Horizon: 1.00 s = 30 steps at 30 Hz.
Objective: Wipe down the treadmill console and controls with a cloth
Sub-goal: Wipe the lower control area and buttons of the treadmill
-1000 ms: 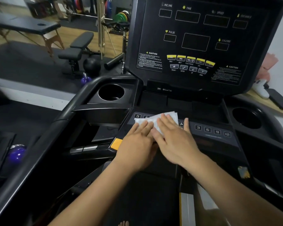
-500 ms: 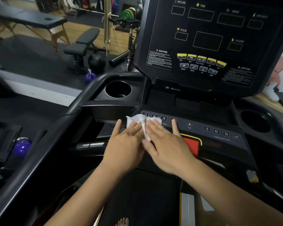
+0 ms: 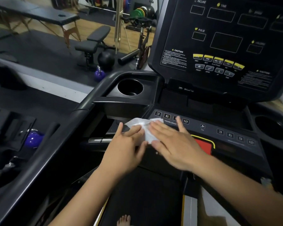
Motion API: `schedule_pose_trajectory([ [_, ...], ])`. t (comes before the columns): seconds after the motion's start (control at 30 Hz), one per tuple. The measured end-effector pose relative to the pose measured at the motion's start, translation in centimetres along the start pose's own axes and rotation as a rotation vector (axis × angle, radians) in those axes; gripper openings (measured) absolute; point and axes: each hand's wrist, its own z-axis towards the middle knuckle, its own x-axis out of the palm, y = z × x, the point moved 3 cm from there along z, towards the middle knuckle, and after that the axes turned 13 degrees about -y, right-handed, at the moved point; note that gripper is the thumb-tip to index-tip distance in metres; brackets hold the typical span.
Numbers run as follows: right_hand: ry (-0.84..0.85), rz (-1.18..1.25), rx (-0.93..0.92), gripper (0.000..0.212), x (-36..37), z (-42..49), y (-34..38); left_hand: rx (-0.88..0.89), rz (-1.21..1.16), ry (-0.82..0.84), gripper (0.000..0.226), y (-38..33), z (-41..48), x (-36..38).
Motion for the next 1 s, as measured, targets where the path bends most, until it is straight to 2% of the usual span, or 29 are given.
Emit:
schedule_pose_trajectory([
  [0.07,-0.008,-0.051,0.034,0.077,-0.5,1.5,-1.9,-0.080,-0.033,0.006,0.043,0.4,0.4,-0.1],
  [0.2,-0.044,-0.037,0.117,0.061,-0.7,4.9,-1.1,-0.178,-0.095,0.017,0.034,0.3,1.9,-0.3],
  [0.3,-0.017,0.023,-0.035,0.077,0.8,2.1,2.5,-0.256,-0.129,0.069,0.036,1.5,1.4,-0.7],
  [0.4,0.016,0.010,-0.102,0.079,1.2,-0.4,1.7,-0.283,-0.212,0.097,0.041,2.0,0.6,-1.6],
  [0.5,-0.011,-0.072,-0.010,0.076,0.4,1.9,-1.5,-0.277,-0.229,0.138,0.053,1.8,1.5,-1.8],
  [0.6,-0.087,-0.094,0.090,0.077,0.5,4.0,-1.2,-0.237,-0.210,0.172,0.056,1.4,2.2,-1.5],
  [0.7,-0.102,-0.070,-0.010,0.076,2.1,1.3,2.3,-0.244,-0.270,0.120,0.034,2.1,1.5,-1.4],
  [0.83,-0.096,-0.148,-0.176,0.070,2.9,-0.9,2.5,-0.373,-0.305,0.002,0.034,3.1,0.9,-2.0],
  [1.0,-0.082,-0.254,0.015,0.074,0.9,2.2,-0.8,-0.382,-0.319,0.036,0.038,3.1,2.1,-1.9],
])
